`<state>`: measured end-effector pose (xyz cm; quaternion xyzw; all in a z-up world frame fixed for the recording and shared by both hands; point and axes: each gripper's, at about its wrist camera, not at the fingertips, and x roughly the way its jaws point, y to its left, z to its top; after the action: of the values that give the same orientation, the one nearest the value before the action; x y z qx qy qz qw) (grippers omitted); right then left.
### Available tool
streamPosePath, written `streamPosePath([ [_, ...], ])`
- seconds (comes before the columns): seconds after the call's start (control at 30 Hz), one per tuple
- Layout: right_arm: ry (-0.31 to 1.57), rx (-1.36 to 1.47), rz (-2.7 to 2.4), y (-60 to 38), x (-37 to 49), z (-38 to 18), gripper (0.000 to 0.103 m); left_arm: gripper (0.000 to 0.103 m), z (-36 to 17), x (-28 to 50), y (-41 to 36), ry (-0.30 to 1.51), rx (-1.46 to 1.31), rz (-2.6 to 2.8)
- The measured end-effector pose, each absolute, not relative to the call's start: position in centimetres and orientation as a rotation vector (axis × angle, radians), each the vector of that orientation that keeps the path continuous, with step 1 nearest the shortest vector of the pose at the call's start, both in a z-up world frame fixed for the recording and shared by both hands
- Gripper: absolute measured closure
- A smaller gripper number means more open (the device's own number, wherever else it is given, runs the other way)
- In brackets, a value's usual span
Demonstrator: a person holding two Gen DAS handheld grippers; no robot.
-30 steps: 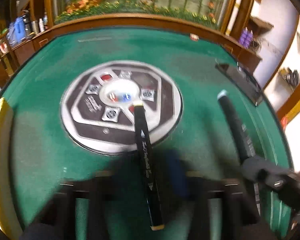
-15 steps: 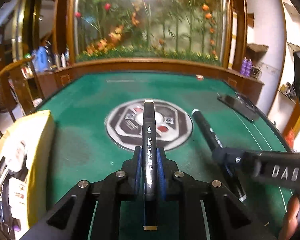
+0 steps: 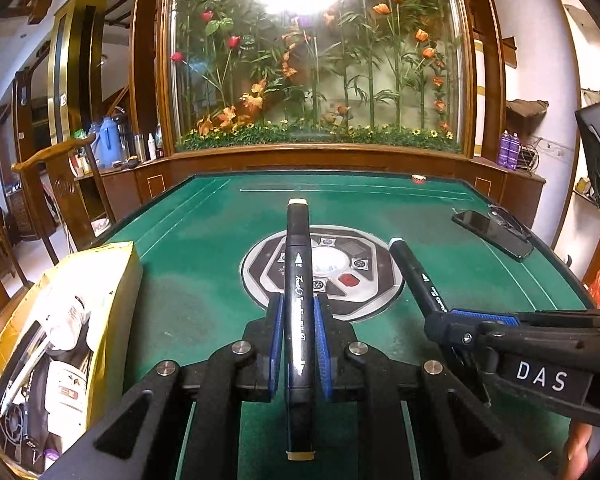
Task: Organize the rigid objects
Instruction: 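Lift both black markers upright above the table with both tools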
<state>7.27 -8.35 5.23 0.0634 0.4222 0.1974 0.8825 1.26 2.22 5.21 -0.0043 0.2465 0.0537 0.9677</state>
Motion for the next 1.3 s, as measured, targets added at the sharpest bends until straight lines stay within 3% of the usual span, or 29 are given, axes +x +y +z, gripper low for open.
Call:
streamPosePath([
  [1.3, 0.874, 0.113, 0.416, -8.0, 7.3, 5.2, 0.089, 0.088, 5.4, 1.0, 1.0, 0.477, 0.021, 0.118],
])
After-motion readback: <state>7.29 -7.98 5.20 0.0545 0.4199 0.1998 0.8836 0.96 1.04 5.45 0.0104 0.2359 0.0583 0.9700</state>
